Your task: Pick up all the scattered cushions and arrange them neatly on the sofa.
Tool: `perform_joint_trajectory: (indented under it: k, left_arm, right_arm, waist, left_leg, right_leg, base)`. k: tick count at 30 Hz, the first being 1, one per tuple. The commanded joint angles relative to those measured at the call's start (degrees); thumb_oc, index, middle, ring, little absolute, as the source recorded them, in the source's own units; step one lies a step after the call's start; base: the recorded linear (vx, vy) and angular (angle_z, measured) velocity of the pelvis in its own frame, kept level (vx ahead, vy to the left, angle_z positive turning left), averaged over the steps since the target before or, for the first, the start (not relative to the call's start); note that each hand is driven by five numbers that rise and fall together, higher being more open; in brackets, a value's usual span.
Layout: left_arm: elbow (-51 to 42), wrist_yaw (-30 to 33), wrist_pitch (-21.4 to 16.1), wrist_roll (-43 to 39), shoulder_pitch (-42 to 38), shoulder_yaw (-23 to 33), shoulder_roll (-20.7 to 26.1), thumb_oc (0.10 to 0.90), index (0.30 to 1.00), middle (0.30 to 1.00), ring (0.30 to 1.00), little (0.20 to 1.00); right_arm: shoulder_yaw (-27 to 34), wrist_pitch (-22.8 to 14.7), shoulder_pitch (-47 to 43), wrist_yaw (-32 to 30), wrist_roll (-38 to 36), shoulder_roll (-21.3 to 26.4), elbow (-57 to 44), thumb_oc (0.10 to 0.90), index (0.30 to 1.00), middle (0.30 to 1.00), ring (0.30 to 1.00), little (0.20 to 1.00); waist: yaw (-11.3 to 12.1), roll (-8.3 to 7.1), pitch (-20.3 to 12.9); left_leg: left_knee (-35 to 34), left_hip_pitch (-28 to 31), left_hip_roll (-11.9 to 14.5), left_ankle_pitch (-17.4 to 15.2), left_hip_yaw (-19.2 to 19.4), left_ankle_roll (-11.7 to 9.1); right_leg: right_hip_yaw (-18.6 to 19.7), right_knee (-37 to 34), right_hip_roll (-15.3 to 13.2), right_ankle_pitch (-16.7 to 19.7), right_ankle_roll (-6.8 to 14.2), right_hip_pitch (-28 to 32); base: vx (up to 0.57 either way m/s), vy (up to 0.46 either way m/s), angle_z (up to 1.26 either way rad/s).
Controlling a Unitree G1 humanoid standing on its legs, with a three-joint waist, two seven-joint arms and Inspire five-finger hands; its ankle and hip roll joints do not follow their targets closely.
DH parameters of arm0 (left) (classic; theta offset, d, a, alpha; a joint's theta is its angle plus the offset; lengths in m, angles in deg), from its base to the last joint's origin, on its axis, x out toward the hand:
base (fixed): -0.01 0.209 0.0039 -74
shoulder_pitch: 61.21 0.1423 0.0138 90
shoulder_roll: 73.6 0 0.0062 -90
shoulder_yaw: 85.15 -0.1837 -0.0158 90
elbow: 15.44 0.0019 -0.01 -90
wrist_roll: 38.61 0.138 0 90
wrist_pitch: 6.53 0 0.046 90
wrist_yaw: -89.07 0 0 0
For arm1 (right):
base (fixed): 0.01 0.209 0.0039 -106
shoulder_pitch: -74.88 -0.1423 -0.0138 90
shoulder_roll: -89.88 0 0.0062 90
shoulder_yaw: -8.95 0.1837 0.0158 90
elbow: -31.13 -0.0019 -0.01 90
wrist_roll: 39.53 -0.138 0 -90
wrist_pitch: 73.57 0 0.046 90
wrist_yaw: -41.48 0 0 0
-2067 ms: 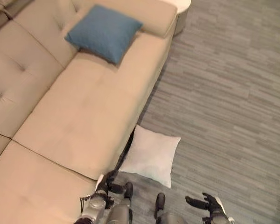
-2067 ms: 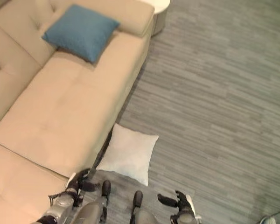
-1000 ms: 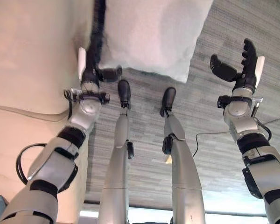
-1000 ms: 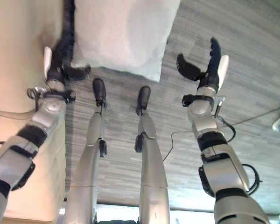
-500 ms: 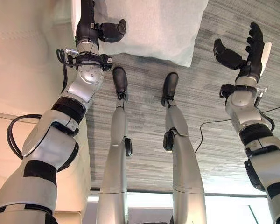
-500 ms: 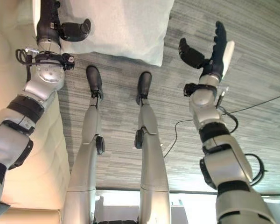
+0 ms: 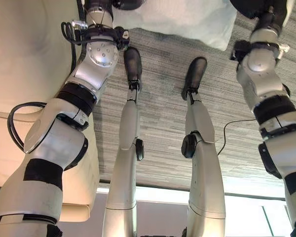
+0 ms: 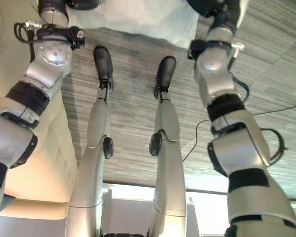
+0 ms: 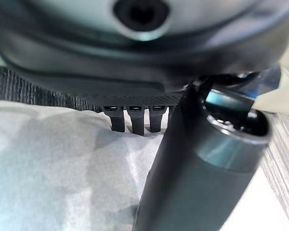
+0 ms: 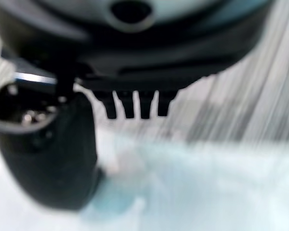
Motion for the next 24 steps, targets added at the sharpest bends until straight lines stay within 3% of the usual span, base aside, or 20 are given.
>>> perform_joint_trajectory:
  k: [1, 2, 3, 4, 5, 6, 10, 16, 23, 24]
  left_arm:
    - [-1.95, -1.55, -3.08, -1.65, 1.05, -0.23, -6.31, 0.707, 0.761, 0.761, 0.761, 0.761]
    - [-2.95, -1.46, -3.48, -1.90, 0.89, -0.11, -7.16, 0.441, 0.361, 0.361, 0.361, 0.361]
    - [-3.82, -1.31, -3.92, -2.19, 0.86, -0.08, -7.80, 0.441, 0.361, 0.361, 0.361, 0.361]
    - [-5.43, -1.28, -4.43, -2.61, 1.14, 0.19, -8.53, 0.400, 0.300, 0.300, 0.300, 0.300]
    - [-6.59, -1.21, -4.73, -2.99, 1.49, 0.37, -8.74, 0.400, 0.300, 0.300, 0.300, 0.300]
    - [-7.76, -1.16, -4.97, -3.18, 1.70, 0.59, -8.99, 0.400, 0.300, 0.300, 0.300, 0.300]
    - [-11.34, -0.45, -5.11, -3.38, 3.68, 1.89, -9.97, 0.400, 0.300, 0.300, 0.300, 0.300]
    - [-16.06, -0.30, -5.31, -2.86, 8.63, 3.99, -11.01, 0.400, 0.300, 0.300, 0.300, 0.300]
    - [-21.78, -1.01, -4.73, 0.06, 18.22, 6.66, -12.76, 0.400, 0.300, 0.300, 0.300, 0.300]
    - [-24.02, -1.27, -4.61, 1.41, 21.41, 7.46, -13.18, 0.400, 0.300, 0.300, 0.300, 0.300]
  right_arm:
    - [-4.96, -5.08, 0.33, 0.67, -0.87, -4.70, -4.82, 0.800, 0.900, 0.900, 0.900, 0.900]
    - [-5.58, -5.26, 0.17, 0.86, -0.68, -6.90, -6.25, 0.800, 0.900, 0.900, 0.900, 0.900]
    - [-6.43, -5.28, 0.14, 1.26, -0.34, -8.80, -7.39, 0.800, 0.900, 0.900, 0.900, 0.900]
    - [-7.55, -5.01, 0.29, 1.86, 0.14, -10.95, -8.60, 0.664, 0.695, 0.695, 0.695, 0.695]
    - [-8.22, -4.77, 0.85, 1.98, 0.70, -12.34, -9.38, 0.664, 0.695, 0.695, 0.695, 0.695]
    - [-8.54, -4.68, 1.29, 2.29, 1.00, -13.41, -10.24, 0.400, 0.300, 0.300, 0.300, 0.300]
    - [-8.37, -4.97, 4.47, 3.11, 1.07, -16.25, -14.51, 0.400, 0.300, 0.300, 0.300, 0.300]
    - [-6.84, -5.13, 8.99, 3.55, 2.87, -15.80, -20.59, 0.400, 0.300, 0.300, 0.300, 0.300]
    - [-2.18, -6.00, 16.93, 3.36, 5.87, -15.01, -29.01, 0.400, 0.300, 0.300, 0.300, 0.300]
    - [-1.37, -6.05, 19.62, 3.59, 7.32, -14.72, -32.33, 0.400, 0.300, 0.300, 0.300, 0.300]
  waist:
    - [-1.32, 4.80, -1.07]
    - [-1.06, 5.04, -1.07]
    - [-0.83, 5.24, -1.07]
    - [-0.61, 5.42, -1.07]
    - [-0.54, 5.53, -1.07]
    - [-0.55, 5.51, -1.07]
    - [-0.78, 5.33, -1.07]
    - [-2.12, 4.09, -1.07]
    - [-4.13, 1.85, -1.07]
    - [-4.45, 1.19, -1.07]
  left_leg:
    - [18.26, 0.48, 1.06, -19.06, -0.78, -1.93]
    - [18.25, 0.48, 1.05, -19.04, -0.65, -1.92]
    - [18.15, 0.48, 1.06, -19.05, -0.57, -1.90]
    - [18.26, 0.45, 1.04, -19.05, -0.43, -1.89]
    - [18.35, 0.51, 1.07, -19.06, -0.42, -1.89]
    - [18.39, 0.69, 1.04, -19.10, -0.44, -1.90]
    - [18.38, 1.65, 0.97, -19.04, -0.51, -1.96]
    - [17.51, 4.94, 1.33, -18.41, -1.23, -2.46]
    - [14.69, 13.22, 1.50, -16.46, -1.82, -3.83]
    - [13.60, 16.56, 1.66, -16.01, -1.78, -4.26]
  right_leg:
    - [1.79, -2.28, -3.12, -6.38, 6.46, 10.60]
    - [1.80, -2.11, -3.16, -6.49, 6.39, 10.45]
    - [1.88, -1.93, -3.11, -6.49, 6.36, 10.30]
    - [1.89, -1.74, -3.12, -6.50, 6.30, 10.22]
    - [1.85, -1.56, -3.09, -6.54, 6.20, 10.18]
    - [1.79, -1.56, -3.07, -6.56, 6.13, 10.39]
    - [1.65, -1.60, -2.81, -6.40, 5.95, 11.44]
    - [0.81, -3.12, -2.22, -5.36, 5.77, 15.23]
    - [-1.04, -4.97, -0.79, -3.62, 5.50, 23.33]
    - [-1.69, -5.23, -0.62, -3.57, 5.38, 26.32]
  base:
    - [0.00, 0.000, 0.00]
    - [0.00, 0.000, 0.00]
    - [0.00, 0.000, 0.00]
    - [0.00, 0.000, 0.00]
    - [0.00, 0.000, 0.00]
    - [0.00, 0.000, 0.00]
    - [0.00, 0.000, 0.00]
    - [-0.05, -0.027, 0.00]
    - [-0.08, -0.055, 0.02]
    - [-0.10, -0.078, 0.03]
